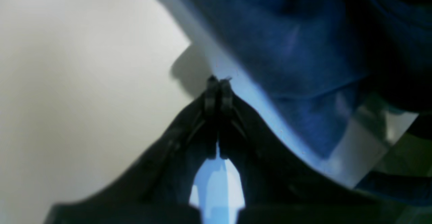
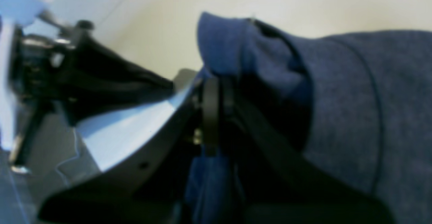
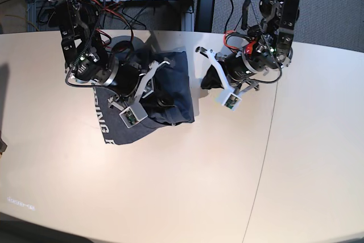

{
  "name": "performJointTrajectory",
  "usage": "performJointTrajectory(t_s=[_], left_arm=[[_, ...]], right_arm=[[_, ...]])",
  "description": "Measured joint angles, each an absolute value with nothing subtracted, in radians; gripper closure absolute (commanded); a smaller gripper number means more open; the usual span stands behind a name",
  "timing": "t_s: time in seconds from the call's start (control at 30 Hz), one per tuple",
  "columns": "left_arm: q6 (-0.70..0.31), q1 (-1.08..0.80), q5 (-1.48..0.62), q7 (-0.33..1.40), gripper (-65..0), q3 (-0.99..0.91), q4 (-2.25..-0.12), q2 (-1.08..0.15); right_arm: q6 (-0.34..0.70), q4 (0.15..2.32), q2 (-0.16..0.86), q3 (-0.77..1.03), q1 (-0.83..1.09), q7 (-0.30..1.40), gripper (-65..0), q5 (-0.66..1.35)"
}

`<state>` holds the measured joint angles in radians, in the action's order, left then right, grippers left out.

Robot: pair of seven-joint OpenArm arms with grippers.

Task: Fold the T-shirt properly
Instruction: 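Fold the held end over the stack with the right gripper and release, then grasp the folded bundle's edges with both grippers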

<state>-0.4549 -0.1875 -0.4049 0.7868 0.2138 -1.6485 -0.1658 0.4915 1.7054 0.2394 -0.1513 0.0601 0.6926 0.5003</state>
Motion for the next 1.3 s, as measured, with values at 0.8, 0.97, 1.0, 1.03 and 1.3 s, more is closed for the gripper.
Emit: performJointTrajectory(t_s=[0.8, 0.97, 1.0, 1.03, 1.3], left_arm=[[-0.453, -0.199, -0.424, 0.838, 0.0, 0.210, -1.754, -0.266], [-0.453, -0.199, -0.433, 0.838, 0.0, 0.175, -1.754, -0.266], [-0.453, -0.199, -0.447, 0.838, 0.0, 0.165, -1.754, -0.266], [-0.453, -0.199, -0.459, 0.839, 0.0, 0.158, -1.754, -0.266], [-0.454, -0.200, -0.513, 0.867, 0.0, 0.140, -1.755, -0.266]], right_arm=[[0.492, 1.724, 0.180, -0.184, -0.022, 0.733, -18.7, 0.634], [0.492, 1.782, 0.179, -0.172, -0.065, 0.739, -18.6, 0.566], [0.492, 1.784, 0.179, -0.159, -0.072, 0.739, -18.6, 0.559], [0.492, 1.784, 0.179, -0.142, -0.080, 0.739, -18.5, 0.547], [0.492, 1.774, 0.183, 0.032, -0.093, 0.735, 0.0, 0.457]])
